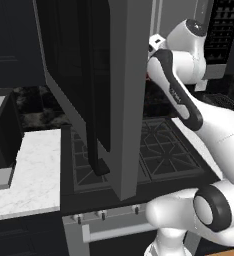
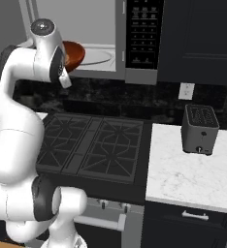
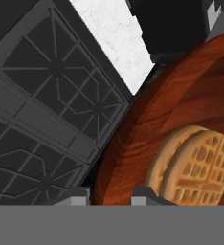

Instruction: Open the microwave, place the bowl with waffle inside the microwave, then close the microwave door and turn it on.

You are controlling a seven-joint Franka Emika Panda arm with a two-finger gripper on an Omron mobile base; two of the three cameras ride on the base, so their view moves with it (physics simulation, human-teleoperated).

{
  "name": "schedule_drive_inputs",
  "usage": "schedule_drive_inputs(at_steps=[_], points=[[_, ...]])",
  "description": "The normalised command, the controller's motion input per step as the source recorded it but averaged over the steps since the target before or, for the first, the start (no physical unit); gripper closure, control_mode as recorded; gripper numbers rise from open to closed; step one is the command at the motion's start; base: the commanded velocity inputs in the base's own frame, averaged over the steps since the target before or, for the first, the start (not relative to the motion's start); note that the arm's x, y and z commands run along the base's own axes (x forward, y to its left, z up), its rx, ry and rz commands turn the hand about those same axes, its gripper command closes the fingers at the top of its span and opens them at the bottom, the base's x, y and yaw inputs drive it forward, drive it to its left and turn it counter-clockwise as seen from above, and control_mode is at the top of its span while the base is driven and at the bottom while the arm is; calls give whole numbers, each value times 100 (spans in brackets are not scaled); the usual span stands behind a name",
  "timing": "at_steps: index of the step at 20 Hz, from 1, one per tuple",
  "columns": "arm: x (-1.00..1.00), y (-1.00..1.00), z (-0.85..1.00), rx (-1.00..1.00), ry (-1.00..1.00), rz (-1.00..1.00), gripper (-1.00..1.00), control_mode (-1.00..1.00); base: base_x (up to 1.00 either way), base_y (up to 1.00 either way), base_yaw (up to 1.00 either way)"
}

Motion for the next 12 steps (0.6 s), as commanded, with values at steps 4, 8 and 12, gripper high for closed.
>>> schedule_drive_inputs(at_steps=[4, 8, 12], points=[[67, 21, 0, 0, 0, 0, 100, -100, 0, 0, 0], [46, 28, 0, -1, 0, -5, 100, -100, 0, 0, 0], [44, 29, 0, -3, 0, -8, 100, -100, 0, 0, 0]])
